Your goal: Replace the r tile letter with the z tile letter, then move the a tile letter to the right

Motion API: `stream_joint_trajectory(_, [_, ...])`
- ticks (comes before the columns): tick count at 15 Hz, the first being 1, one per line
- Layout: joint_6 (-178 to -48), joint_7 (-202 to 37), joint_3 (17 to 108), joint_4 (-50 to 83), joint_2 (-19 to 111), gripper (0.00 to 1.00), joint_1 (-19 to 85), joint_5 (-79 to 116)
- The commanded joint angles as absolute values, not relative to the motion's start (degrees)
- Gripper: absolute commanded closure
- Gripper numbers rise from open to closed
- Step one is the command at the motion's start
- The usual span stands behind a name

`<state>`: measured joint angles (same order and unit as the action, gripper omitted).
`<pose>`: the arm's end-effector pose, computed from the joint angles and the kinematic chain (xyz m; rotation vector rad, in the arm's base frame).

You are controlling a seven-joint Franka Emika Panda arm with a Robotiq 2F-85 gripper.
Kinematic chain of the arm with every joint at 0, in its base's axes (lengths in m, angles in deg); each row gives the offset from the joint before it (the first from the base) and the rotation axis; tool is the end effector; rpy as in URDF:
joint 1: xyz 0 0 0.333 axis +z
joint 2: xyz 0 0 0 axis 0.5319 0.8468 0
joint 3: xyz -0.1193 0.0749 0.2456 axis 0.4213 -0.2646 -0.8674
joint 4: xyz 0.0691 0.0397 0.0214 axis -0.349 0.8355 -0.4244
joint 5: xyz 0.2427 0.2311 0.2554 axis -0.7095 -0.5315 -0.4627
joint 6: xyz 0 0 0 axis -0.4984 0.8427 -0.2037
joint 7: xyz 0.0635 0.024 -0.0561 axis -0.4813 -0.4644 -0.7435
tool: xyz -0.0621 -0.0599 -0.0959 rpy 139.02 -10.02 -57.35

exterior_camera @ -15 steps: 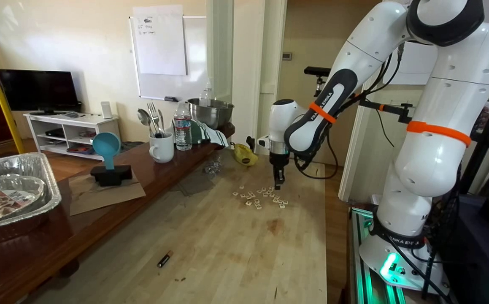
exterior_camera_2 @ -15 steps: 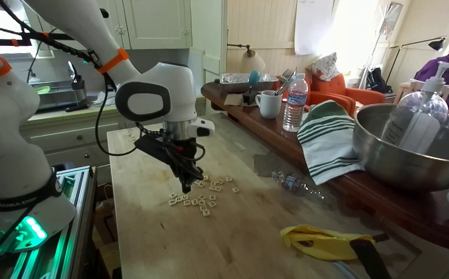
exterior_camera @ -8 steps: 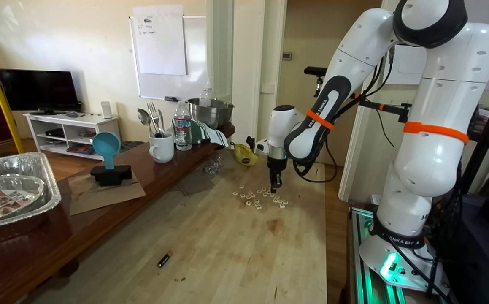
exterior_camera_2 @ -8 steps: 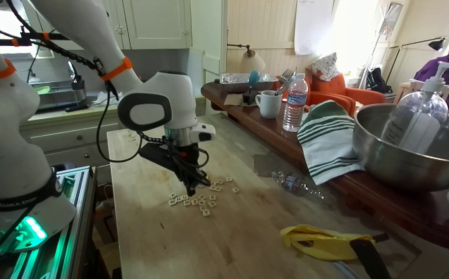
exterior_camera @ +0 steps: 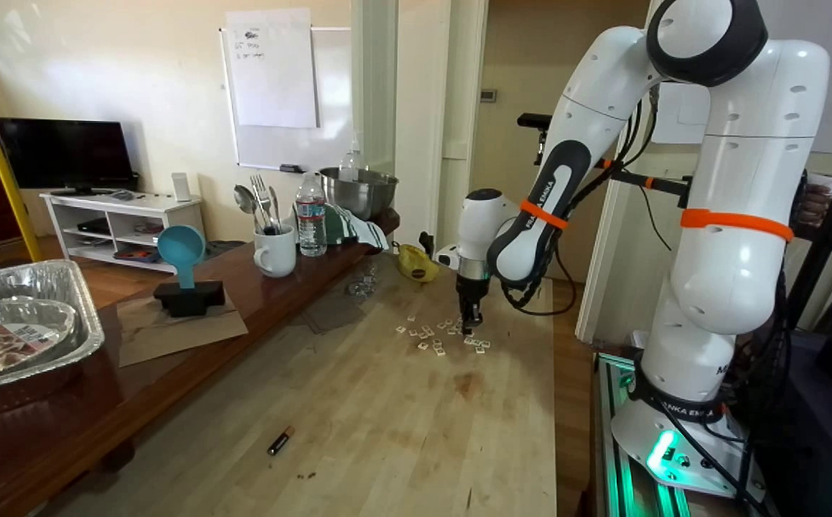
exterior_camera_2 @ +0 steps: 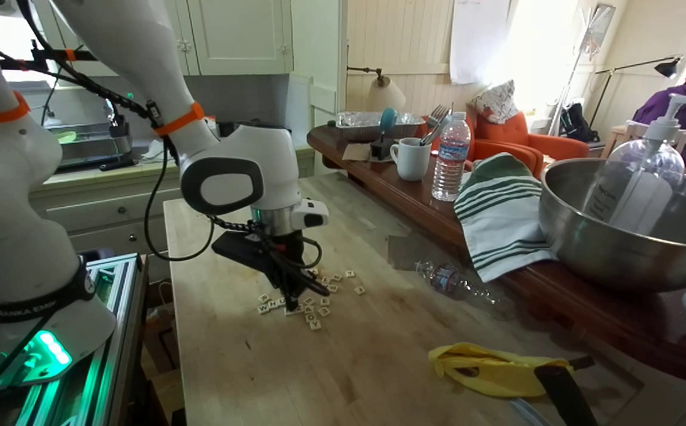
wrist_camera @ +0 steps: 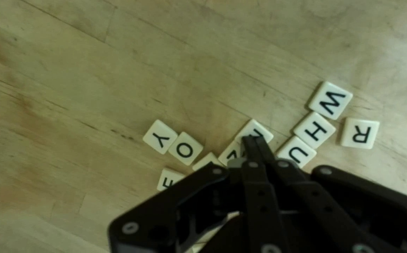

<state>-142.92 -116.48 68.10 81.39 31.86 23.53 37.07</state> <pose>0.3956 -0.1118 0.1331 2.8811 0.8177 0.0373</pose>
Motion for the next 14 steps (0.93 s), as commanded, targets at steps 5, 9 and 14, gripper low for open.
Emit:
stream_joint_trajectory(5, [-148.4,-122.6,68.2,81.3,32.6,1.0,22.0,35.4])
stream_joint_trajectory(9, [-149.2,-122.9,68.3,81.2,33.7,1.0,21.6,36.2])
stream_joint_trajectory(14, [-149.5,-123.5,68.0,81.2,35.0,1.0,21.8,36.3])
